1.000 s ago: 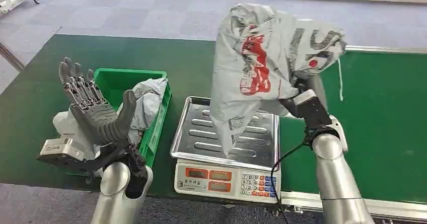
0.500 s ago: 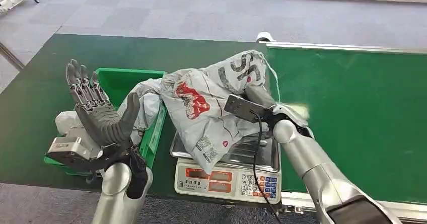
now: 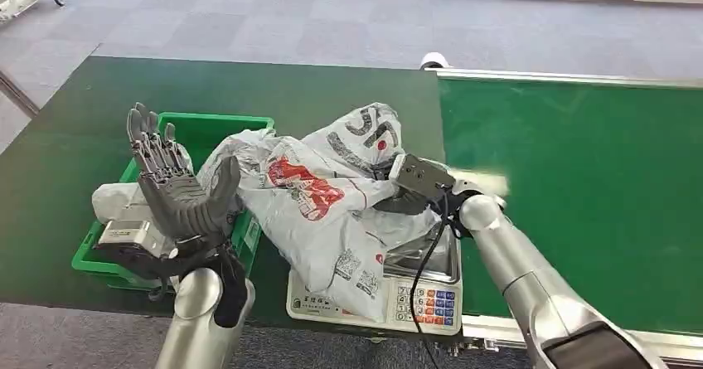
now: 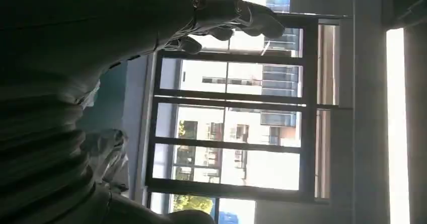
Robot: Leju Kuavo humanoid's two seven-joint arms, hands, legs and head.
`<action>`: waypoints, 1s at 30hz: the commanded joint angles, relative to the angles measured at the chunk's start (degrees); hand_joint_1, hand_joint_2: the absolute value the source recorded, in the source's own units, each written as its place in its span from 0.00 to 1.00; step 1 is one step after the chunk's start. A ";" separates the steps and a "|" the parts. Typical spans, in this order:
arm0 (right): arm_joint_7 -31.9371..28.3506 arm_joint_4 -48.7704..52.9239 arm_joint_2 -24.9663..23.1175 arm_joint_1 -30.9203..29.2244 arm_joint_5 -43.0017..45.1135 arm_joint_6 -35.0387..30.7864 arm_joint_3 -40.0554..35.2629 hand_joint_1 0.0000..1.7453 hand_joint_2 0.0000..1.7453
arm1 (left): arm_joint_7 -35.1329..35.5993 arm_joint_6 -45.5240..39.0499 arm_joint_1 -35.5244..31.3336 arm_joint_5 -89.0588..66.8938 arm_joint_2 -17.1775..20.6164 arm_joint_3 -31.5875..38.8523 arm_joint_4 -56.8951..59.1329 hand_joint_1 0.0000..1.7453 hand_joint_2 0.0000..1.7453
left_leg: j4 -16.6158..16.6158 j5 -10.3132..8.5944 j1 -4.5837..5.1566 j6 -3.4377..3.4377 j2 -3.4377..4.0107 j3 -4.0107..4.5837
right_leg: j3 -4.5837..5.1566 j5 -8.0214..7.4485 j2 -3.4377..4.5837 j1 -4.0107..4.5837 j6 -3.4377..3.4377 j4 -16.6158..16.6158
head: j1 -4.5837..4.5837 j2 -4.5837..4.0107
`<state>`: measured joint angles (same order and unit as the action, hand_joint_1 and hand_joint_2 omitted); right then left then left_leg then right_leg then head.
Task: Moved the parcel from conveyor to table for the left to box.
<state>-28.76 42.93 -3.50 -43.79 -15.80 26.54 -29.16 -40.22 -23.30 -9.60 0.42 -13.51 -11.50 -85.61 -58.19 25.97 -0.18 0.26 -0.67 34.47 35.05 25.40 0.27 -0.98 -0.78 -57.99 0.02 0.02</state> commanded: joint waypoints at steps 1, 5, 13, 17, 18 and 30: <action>7.02 -0.47 3.68 -2.56 -2.04 -3.17 -1.66 1.00 1.00 | 0.22 0.16 -0.77 0.05 0.19 2.28 4.02 0.00 1.00 | 0.06 -0.01 -0.01 0.00 -0.01 -0.08 | -0.11 0.00 -0.08 0.02 0.04 0.07 | 0.00 0.00; 13.10 -3.84 4.02 -4.24 -7.64 -8.70 -5.19 0.24 1.00 | 0.22 -0.03 -0.11 -0.04 0.40 2.85 3.90 0.00 1.00 | 0.09 0.00 0.01 0.01 0.05 -0.13 | -0.15 -0.01 -0.01 0.00 0.04 0.09 | 0.00 0.00; 10.57 -6.05 4.08 -4.20 -7.34 -4.94 -7.67 0.00 1.00 | 0.22 -0.18 -0.58 -0.30 0.33 2.80 4.75 0.00 1.00 | 0.14 -0.01 -0.06 0.03 -0.01 -0.20 | -0.27 -0.02 -0.08 0.08 0.07 0.18 | 0.00 0.00; -0.76 -1.81 5.94 -1.79 -0.86 4.56 -6.82 0.00 1.00 | 0.22 0.71 -0.83 0.00 0.32 2.67 5.06 0.00 1.00 | 0.11 0.00 -0.04 0.01 0.01 -0.17 | -0.23 -0.01 -0.07 0.06 0.05 0.15 | -0.02 0.00; -5.27 1.15 7.29 0.02 3.05 9.80 -5.92 0.00 1.00 | 0.22 0.82 -1.38 -0.02 0.12 2.36 5.81 0.00 1.00 | 0.11 -0.01 -0.01 0.00 -0.02 -0.15 | -0.20 0.00 -0.09 0.03 0.05 0.12 | 0.00 0.00; -6.25 15.23 8.06 7.55 13.04 11.37 4.03 0.00 1.00 | 0.22 0.69 -1.26 0.04 0.31 1.96 5.73 0.00 1.00 | 0.13 -0.03 -0.04 0.02 -0.14 -0.15 | -0.22 0.02 -0.22 0.06 0.07 0.15 | -0.02 0.00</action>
<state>-36.61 49.03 2.27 -40.16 -5.61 40.85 -32.19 -40.24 -22.73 -9.39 0.37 -13.53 -10.58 -83.03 -58.19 25.98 -0.18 0.26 -0.62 34.46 35.07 25.40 0.30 -0.98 -0.78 -57.99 0.00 0.02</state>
